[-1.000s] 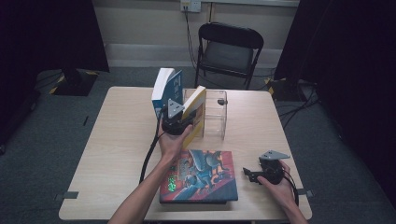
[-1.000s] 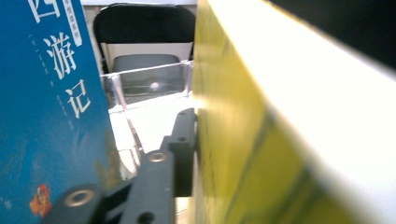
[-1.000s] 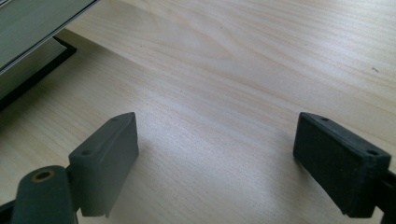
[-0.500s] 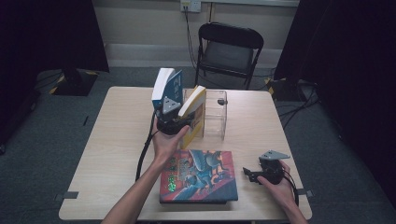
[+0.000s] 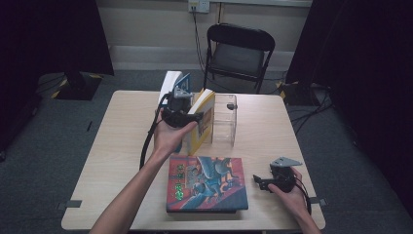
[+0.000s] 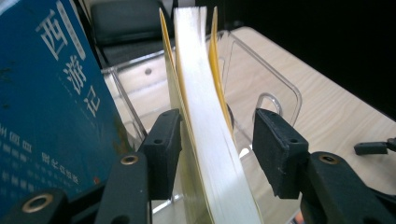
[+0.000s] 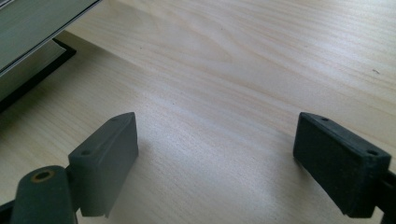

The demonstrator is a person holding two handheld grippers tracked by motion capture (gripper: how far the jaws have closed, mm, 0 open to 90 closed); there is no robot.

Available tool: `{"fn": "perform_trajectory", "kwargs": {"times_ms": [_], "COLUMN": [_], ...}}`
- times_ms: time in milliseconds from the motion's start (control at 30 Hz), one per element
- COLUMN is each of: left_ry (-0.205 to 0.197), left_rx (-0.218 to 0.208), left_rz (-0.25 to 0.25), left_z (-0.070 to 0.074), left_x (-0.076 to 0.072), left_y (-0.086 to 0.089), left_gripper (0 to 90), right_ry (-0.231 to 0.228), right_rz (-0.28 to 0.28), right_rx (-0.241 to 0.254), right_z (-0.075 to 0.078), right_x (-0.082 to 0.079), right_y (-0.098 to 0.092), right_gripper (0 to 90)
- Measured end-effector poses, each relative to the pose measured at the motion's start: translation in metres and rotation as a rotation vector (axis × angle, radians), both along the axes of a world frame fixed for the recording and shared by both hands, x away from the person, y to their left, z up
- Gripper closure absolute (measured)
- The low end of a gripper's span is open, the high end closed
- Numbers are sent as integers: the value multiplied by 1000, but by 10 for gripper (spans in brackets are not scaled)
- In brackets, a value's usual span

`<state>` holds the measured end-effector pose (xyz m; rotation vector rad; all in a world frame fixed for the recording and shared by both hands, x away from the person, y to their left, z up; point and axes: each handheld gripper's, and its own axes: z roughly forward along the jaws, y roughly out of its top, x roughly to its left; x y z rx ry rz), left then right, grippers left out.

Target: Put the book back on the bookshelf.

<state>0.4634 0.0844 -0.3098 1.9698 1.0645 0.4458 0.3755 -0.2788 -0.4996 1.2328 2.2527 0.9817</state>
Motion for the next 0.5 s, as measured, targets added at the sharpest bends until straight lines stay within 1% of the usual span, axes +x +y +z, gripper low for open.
{"fn": "perform_trajectory", "kwargs": {"times_ms": [33, 67, 100, 133, 167, 200, 233, 267, 300, 333, 367, 400, 433, 467, 500], "left_ry": [40, 73, 98, 129, 152, 172, 206, 237, 276, 315, 352, 390, 402, 399, 416], "left_rx": [25, 30, 40, 62, 64, 80, 98, 107, 108, 121, 134, 139, 138, 146, 149], "left_rz": [4, -5, 2, 10, 6, 11, 11, -1, -7, -13, -25, -31, -17, -1, -1], "left_z": [3, 6, 9, 11, 13, 14, 15, 16, 16, 16, 16, 16, 17, 18, 19], "left_x": [5, 8, 11, 14, 17, 19, 23, 26, 30, 35, 39, 44, 47, 50, 53], "left_y": [-1, -2, -3, -4, -5, -7, -9, -10, -11, -12, -13, -14, -15, -16, -18], "left_gripper": [543, 541, 540, 540, 532, 532, 536, 532, 527, 524, 528, 539, 541, 549, 558], "right_ry": [0, 0, 0, 0, 0, 0, 1, 1, 1, 1, 1, 1, 1, 0, 1], "right_rz": [0, 0, 0, 0, 0, 0, -1, -1, 0, 0, -1, 0, -1, -1, -1], "right_rx": [0, 0, 0, 0, 0, 0, 0, 0, 0, 0, 0, 0, 0, 0, 0], "right_z": [0, 0, 0, 0, 0, 0, 0, 0, 0, 0, 0, 0, 0, 0, 0], "right_x": [0, 0, 0, 0, 0, 0, 0, 0, 0, 0, 0, 0, 0, 0, 0], "right_y": [0, 0, 0, 0, 0, 0, 0, 0, 0, 0, 0, 0, 0, 0, 0], "right_gripper": [136, 136, 136, 137, 137, 137, 136, 137, 137, 137, 137, 137, 137, 136, 137]}}
